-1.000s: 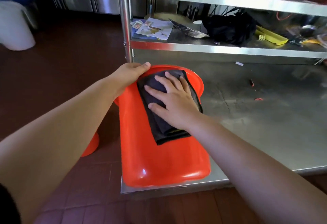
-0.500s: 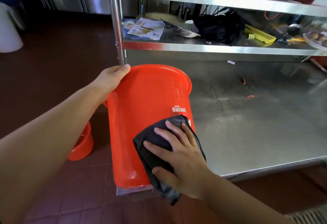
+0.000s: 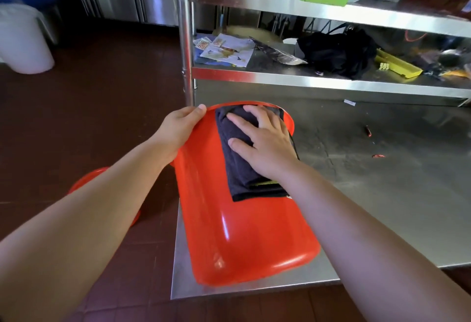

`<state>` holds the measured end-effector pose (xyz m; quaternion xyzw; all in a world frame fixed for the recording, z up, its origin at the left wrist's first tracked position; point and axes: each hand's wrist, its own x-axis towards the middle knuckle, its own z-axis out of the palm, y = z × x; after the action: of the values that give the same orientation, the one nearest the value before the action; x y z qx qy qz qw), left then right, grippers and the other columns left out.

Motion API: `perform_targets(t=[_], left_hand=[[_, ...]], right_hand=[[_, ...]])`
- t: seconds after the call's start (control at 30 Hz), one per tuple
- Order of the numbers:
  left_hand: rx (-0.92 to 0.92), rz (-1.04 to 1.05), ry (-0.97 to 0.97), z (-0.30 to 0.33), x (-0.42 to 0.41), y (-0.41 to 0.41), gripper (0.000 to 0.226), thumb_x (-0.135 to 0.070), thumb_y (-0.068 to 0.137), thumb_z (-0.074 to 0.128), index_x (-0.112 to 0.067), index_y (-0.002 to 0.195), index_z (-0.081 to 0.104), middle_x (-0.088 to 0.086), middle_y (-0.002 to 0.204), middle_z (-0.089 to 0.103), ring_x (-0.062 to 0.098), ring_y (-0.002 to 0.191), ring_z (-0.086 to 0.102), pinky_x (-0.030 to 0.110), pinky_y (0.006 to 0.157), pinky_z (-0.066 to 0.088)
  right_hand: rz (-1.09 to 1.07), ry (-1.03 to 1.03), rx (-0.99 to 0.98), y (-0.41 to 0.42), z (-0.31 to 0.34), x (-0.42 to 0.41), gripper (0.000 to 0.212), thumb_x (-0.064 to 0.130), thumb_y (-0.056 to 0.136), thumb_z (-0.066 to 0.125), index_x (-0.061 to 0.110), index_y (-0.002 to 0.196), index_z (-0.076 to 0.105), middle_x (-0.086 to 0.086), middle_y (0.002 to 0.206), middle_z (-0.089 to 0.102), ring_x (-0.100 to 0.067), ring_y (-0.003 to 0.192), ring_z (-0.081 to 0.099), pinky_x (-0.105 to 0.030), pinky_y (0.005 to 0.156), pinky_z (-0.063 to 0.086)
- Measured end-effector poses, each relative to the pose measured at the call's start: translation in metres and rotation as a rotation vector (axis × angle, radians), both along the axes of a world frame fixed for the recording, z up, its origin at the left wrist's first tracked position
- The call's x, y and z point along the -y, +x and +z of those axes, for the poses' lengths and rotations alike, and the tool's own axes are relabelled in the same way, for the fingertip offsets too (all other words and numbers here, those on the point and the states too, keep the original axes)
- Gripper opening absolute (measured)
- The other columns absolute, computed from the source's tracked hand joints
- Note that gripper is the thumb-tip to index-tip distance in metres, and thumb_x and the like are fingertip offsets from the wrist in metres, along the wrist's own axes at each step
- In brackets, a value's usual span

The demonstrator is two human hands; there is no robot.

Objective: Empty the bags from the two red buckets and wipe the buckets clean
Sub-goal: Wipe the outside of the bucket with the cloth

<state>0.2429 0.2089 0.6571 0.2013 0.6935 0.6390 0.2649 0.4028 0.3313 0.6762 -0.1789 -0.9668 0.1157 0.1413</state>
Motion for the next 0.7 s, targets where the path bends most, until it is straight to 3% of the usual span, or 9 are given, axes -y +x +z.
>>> perform_targets(t=[0.13,0.33,0.4,0.5,0.6,0.7], left_hand=[[-0.02,0.019,0.014,-0.005,0.007,-0.001,0.021,-0.035,0.096,0.053,-0.019,0.093,0.066,-0.008,0.074,0.069,-0.001,0.061,0.065,0.014,0.052,0.049],[-0.053,0.087,-0.04,-0.018,0.038,-0.009,0.027,-0.041,0.094,0.051,-0.028,0.077,0.067,-0.013,0.069,0.066,0.002,0.064,0.062,0.018,0.059,0.049],[-0.091,0.161,-0.083,-0.019,0.041,-0.012,0.022,-0.039,0.091,0.05,-0.031,0.079,0.068,-0.008,0.081,0.066,0.011,0.078,0.061,0.025,0.067,0.048],[-0.262,0.275,-0.212,0.003,0.027,-0.01,0.03,-0.039,0.077,0.044,-0.046,0.094,0.069,0.004,0.11,0.065,0.026,0.104,0.06,0.038,0.093,0.049],[-0.385,0.082,-0.192,0.023,-0.006,0.0,0.032,-0.045,0.083,0.046,-0.035,0.104,0.069,-0.001,0.104,0.067,0.023,0.104,0.061,0.028,0.091,0.045],[-0.328,-0.035,-0.283,0.024,-0.026,0.001,0.035,-0.048,0.091,0.044,-0.032,0.116,0.063,0.005,0.128,0.059,0.029,0.125,0.048,0.041,0.109,0.034]], right_hand=[[0.044,0.064,0.057,0.022,-0.005,0.018,0.053,0.058,0.09,0.036,0.049,0.142,0.028,0.007,0.157,0.013,-0.019,0.145,-0.001,-0.047,0.117,0.0],[0.162,0.062,0.08,0.09,-0.021,0.064,0.056,0.059,0.088,0.036,0.047,0.142,0.033,0.007,0.156,0.019,-0.02,0.146,0.0,-0.048,0.117,-0.002],[0.214,0.059,0.085,0.111,-0.029,0.078,0.055,0.059,0.088,0.038,0.045,0.141,0.034,0.006,0.155,0.022,-0.021,0.146,0.001,-0.05,0.117,0.0],[0.269,0.115,0.098,0.129,-0.039,0.092,0.056,0.06,0.09,0.039,0.043,0.143,0.034,0.004,0.155,0.025,-0.025,0.147,0.005,-0.053,0.116,0.004],[0.261,0.132,0.106,0.128,-0.037,0.092,0.055,0.062,0.093,0.032,0.042,0.144,0.032,0.003,0.155,0.024,-0.026,0.147,0.004,-0.053,0.115,0.003],[0.255,0.128,0.1,0.119,-0.032,0.086,0.055,0.062,0.092,0.031,0.043,0.143,0.032,0.004,0.154,0.026,-0.024,0.147,0.004,-0.052,0.116,0.003]])
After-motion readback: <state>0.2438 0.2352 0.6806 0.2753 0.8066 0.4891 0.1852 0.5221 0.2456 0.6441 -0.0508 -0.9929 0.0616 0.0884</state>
